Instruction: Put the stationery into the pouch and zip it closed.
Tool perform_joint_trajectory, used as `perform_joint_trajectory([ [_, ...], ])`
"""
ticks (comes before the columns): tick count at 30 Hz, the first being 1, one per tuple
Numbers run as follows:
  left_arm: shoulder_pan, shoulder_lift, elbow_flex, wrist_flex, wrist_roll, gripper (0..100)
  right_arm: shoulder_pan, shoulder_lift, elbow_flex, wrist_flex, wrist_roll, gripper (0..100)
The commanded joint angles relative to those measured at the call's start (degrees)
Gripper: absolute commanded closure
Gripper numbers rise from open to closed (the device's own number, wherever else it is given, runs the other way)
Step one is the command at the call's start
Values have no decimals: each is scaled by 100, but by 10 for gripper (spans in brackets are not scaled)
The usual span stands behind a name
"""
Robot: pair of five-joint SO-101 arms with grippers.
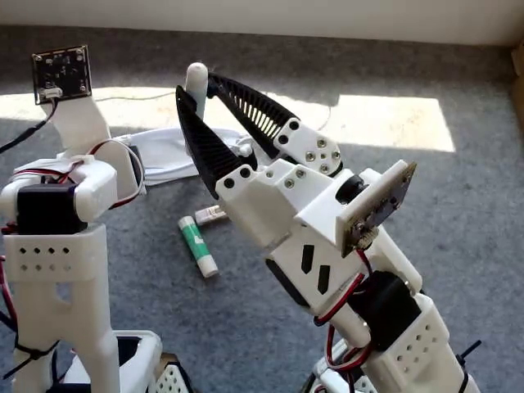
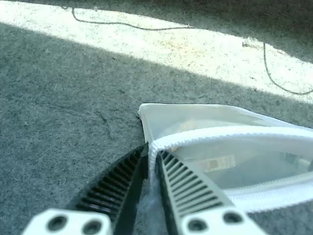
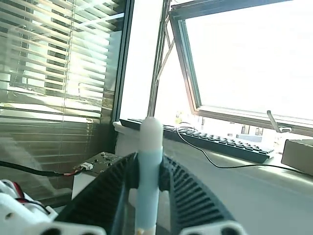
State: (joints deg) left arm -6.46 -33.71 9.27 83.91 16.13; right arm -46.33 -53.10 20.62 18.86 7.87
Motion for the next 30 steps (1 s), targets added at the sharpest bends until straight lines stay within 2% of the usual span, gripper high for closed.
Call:
perform_joint_trajectory([
  [1,-163,40,-4,-62,-26,992,-57,-127,251,-611,53,995],
  [5,-171,40,-4,-62,-26,993,-40,-127,936,-1578,62,995],
  [10,-171,40,4,-62,-26,993,-31,-127,1490,-2062,62,995],
  [27,-171,40,4,-62,-26,993,-31,-127,2571,-2343,79,995],
  [30,-171,40,4,-62,-26,993,-48,-127,2624,-2290,457,995],
])
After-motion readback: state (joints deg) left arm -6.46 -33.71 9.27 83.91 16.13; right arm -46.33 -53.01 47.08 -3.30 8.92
